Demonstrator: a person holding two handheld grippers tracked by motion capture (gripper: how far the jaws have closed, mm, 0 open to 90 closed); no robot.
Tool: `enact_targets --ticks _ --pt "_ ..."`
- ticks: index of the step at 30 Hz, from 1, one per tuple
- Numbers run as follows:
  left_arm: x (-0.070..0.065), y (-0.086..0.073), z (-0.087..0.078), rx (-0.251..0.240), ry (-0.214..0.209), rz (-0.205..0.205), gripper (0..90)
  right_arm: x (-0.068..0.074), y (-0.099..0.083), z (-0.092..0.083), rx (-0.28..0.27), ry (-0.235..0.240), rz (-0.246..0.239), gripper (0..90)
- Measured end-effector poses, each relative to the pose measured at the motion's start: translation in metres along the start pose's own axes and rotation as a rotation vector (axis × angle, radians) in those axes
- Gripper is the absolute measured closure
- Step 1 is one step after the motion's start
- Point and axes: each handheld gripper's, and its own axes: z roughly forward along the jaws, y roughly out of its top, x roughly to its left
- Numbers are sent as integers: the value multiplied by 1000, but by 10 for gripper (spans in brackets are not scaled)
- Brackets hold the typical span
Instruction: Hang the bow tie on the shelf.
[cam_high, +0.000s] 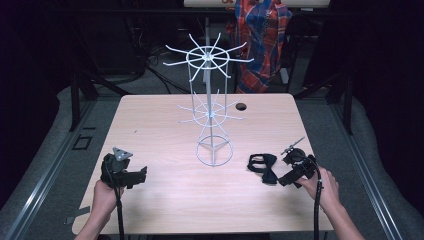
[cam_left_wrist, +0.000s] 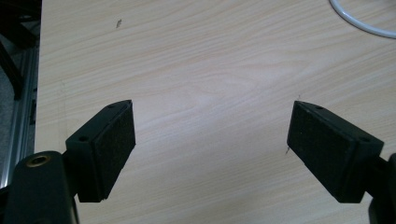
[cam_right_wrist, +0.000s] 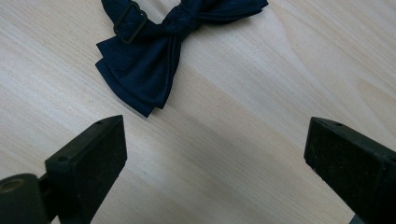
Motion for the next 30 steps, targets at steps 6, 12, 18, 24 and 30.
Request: enact_targets --ticks 6,12,18,24,30 --pt "0 0 0 -1 -1 0 156 0 0 1 0 -2 -3 46" --pt "0 0 0 -4 0 -1 156 3 4 2 38 -1 -22 39" --pt "-1 0 0 0 -2 3 156 6 6 4 42 0 -36 38" --pt "0 0 0 3 0 3 156 8 7 6 20 11 -26 33" --pt "1 -2 -1 4 1 7 156 11 11 9 -7 10 -6 18"
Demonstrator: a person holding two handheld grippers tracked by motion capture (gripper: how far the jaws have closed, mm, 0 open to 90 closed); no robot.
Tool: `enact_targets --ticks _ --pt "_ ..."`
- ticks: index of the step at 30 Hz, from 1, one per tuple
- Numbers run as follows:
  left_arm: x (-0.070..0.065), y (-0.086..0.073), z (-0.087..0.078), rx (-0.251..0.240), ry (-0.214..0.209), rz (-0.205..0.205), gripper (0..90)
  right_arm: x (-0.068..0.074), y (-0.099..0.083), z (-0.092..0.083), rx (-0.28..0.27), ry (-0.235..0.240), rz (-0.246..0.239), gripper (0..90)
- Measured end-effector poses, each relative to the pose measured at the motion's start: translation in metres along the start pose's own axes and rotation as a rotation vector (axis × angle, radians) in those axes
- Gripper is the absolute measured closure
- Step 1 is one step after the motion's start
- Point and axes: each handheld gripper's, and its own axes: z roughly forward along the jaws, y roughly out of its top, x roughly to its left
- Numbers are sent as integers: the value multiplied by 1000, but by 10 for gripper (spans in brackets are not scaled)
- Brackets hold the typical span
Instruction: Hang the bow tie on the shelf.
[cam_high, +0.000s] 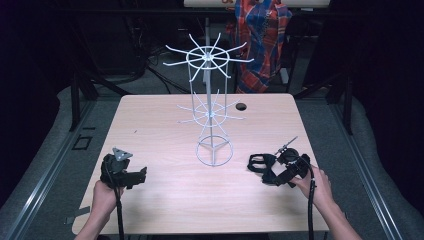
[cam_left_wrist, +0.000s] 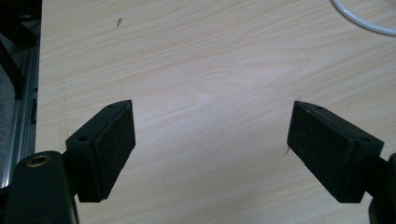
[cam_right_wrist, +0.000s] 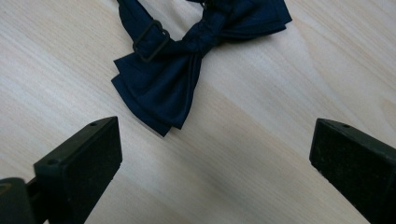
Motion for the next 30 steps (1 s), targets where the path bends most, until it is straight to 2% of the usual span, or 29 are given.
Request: enact_targets --ticks 1,3,5,6,7,9,10,11,16,17,19,23,24,26,30 --pt "0 0 0 0 0 0 156 -1 3 -2 30 -5 -26 16" --pt "1 -1 -1 -5 2 -10 156 1 4 -1 6 -2 -11 11" --pt "1 -1 -1 -4 2 -11 156 1 5 -1 14 17 -18 8" --pt "1 -1 -1 -4 3 -11 156 0 9 -2 46 9 -48 5" --pt "1 -1 -1 -4 3 -11 156 3 7 3 -6 20 -4 5" --pt "1 -1 -1 -3 3 -8 156 3 10 3 14 27 -22 3" --pt "1 -1 -1 -3 3 -8 156 1 12 1 61 32 -55 1" --pt "1 -1 -1 -3 4 -9 156 4 11 5 12 38 -19 1" --pt "2 -2 -1 -1 3 -14 156 7 13 9 -4 50 -5 0" --pt "2 -2 -1 0 3 -14 155 7 15 9 12 45 -21 0" --pt "2 -2 -1 -1 3 -14 155 7 15 9 20 49 -22 0" --pt "2 -2 0 3 4 -10 156 7 18 14 -3 62 3 0" --pt "2 -2 0 3 4 -10 156 7 19 14 9 55 -6 0" --pt "1 -2 0 2 4 -11 155 6 20 16 -1 59 10 4" --pt "1 -1 0 5 4 -7 156 6 23 21 -28 98 44 104"
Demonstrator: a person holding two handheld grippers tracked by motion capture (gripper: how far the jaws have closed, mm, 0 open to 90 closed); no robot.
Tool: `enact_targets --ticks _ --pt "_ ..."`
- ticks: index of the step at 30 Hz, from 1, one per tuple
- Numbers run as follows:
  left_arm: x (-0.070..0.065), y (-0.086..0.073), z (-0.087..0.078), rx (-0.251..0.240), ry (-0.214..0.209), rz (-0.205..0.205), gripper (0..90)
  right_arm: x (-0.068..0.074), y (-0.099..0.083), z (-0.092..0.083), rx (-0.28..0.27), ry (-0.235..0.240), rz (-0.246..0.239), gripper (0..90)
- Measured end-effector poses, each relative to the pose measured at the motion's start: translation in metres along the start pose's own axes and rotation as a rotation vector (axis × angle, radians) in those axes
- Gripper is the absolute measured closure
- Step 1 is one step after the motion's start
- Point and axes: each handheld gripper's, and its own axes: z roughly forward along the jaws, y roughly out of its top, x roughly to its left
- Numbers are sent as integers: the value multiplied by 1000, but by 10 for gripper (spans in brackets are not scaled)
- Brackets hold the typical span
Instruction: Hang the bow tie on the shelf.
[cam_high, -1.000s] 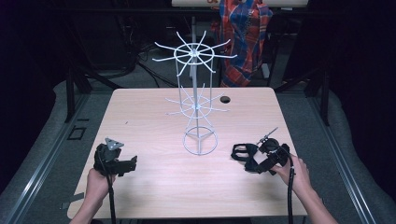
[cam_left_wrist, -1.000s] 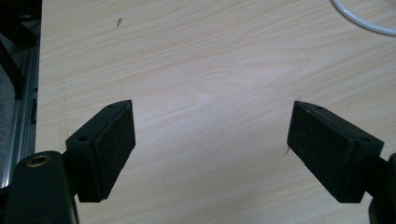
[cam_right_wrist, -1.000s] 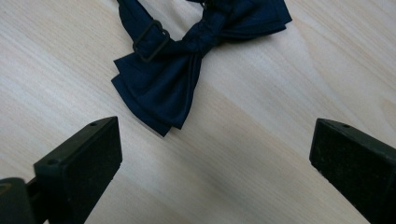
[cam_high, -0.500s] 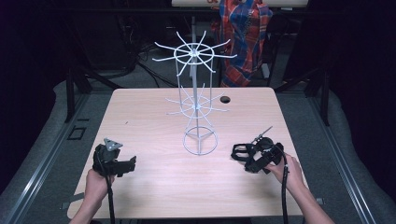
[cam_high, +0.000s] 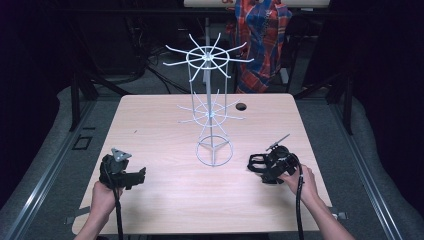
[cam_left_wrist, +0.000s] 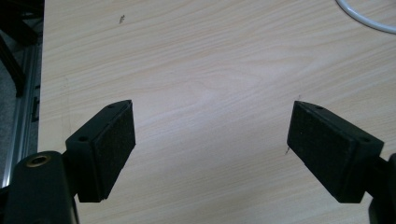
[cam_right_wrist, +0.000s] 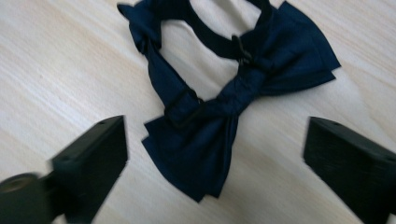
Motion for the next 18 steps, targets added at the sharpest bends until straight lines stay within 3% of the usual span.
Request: enact_targets --ticks 3,8,11,18 --pt "0 0 0 2 -1 3 156 1 2 1 -10 0 4 149" --pt "0 0 0 3 0 2 156 2 6 2 -4 -47 6 239" --pt "0 0 0 5 0 3 155 1 6 7 -16 -18 31 300" --pt "0 0 0 5 1 4 155 -3 5 7 -4 -41 28 467"
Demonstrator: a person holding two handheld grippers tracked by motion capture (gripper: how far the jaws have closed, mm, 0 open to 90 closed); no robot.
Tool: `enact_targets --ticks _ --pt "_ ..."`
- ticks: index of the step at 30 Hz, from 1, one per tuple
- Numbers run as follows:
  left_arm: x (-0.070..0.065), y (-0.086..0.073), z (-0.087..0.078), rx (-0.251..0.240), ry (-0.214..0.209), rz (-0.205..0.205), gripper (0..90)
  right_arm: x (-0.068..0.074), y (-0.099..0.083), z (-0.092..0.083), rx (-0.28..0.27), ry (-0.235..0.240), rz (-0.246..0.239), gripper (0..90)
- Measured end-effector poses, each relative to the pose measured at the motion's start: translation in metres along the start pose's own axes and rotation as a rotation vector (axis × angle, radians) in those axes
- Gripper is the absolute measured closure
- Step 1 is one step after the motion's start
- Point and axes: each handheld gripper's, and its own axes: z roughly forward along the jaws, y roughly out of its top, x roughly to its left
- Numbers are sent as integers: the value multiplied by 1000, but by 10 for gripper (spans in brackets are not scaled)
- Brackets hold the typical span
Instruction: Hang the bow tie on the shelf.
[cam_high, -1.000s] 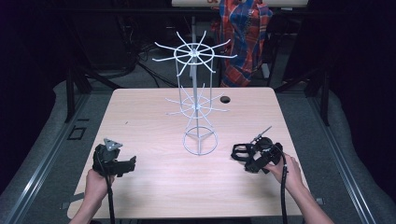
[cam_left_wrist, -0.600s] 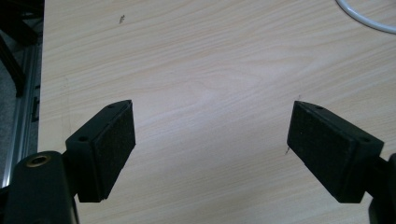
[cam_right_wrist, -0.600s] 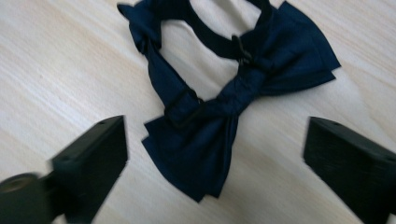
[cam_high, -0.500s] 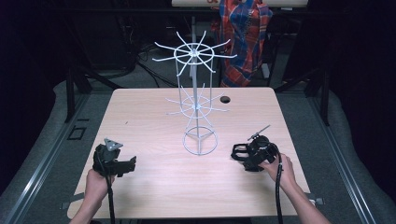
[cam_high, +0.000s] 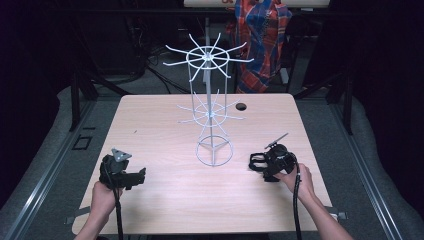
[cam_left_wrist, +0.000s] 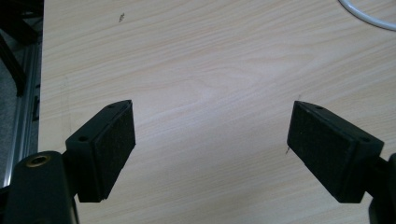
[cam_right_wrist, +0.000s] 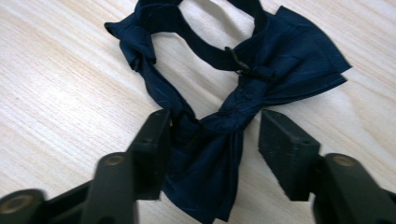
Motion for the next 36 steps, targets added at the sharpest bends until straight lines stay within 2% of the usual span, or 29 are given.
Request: enact_targets --ticks 6,7,11,14,17,19,22,23,27,29,30,36 --pt "0 0 0 -1 0 -4 155 3 0 1 10 -6 -21 565" --pt "0 0 0 0 0 -4 156 4 0 0 13 -22 -29 577" --pt "0 0 0 0 -1 -4 156 7 1 0 18 -37 -53 614" --pt "0 0 0 1 -1 0 155 8 0 1 -1 -47 -59 653" --pt "0 0 0 2 -2 -2 155 9 0 0 6 -57 -70 679" --pt "0 0 0 2 -3 -4 155 11 -1 1 -12 -57 -73 710" --pt "0 0 0 2 -2 -4 155 12 0 0 3 -64 -82 721" --pt "0 0 0 0 -2 -5 156 12 0 -1 12 -81 -94 733" --pt "0 0 0 1 -3 -6 155 12 -1 -2 8 -61 -93 745" --pt "0 0 0 2 -4 -6 156 9 0 -5 26 -63 -105 747" --pt "0 0 0 2 -4 -6 155 10 -1 -3 3 -55 -89 748" --pt "0 0 0 0 -4 -7 155 12 -1 -6 -24 -50 -85 749"
